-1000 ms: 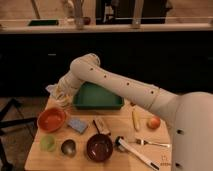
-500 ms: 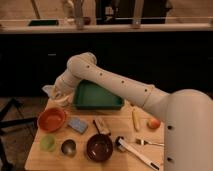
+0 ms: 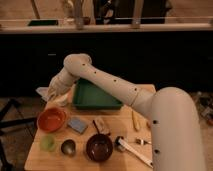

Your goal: Place towel in paper cup

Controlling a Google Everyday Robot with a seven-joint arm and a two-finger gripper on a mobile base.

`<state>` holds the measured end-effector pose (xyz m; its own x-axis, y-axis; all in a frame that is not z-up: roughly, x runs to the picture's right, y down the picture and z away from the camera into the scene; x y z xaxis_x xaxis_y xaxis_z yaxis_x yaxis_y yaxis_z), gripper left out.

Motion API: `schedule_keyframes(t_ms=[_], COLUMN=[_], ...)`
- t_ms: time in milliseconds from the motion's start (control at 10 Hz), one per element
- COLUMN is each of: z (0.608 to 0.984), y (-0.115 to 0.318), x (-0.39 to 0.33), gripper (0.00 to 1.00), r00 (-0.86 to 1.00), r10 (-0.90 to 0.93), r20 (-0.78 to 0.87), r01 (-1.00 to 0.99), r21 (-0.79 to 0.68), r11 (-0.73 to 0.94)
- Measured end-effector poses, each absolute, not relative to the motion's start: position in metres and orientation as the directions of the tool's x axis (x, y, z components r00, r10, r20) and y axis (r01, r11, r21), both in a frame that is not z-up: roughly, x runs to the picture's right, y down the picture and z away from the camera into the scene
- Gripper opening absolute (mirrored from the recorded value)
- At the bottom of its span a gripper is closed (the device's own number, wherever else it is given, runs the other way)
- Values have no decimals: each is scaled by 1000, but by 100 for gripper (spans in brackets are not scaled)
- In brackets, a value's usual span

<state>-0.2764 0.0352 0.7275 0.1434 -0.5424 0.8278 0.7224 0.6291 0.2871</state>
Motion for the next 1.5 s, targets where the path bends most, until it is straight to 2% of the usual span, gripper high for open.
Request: schedule_keyframes(t_ms=[1500], z=[797], y=[21], x=[-281], gripper=[0], r00=[195], r10=[-524], r20=[829], r01=[778], r21=[195], r11=[597])
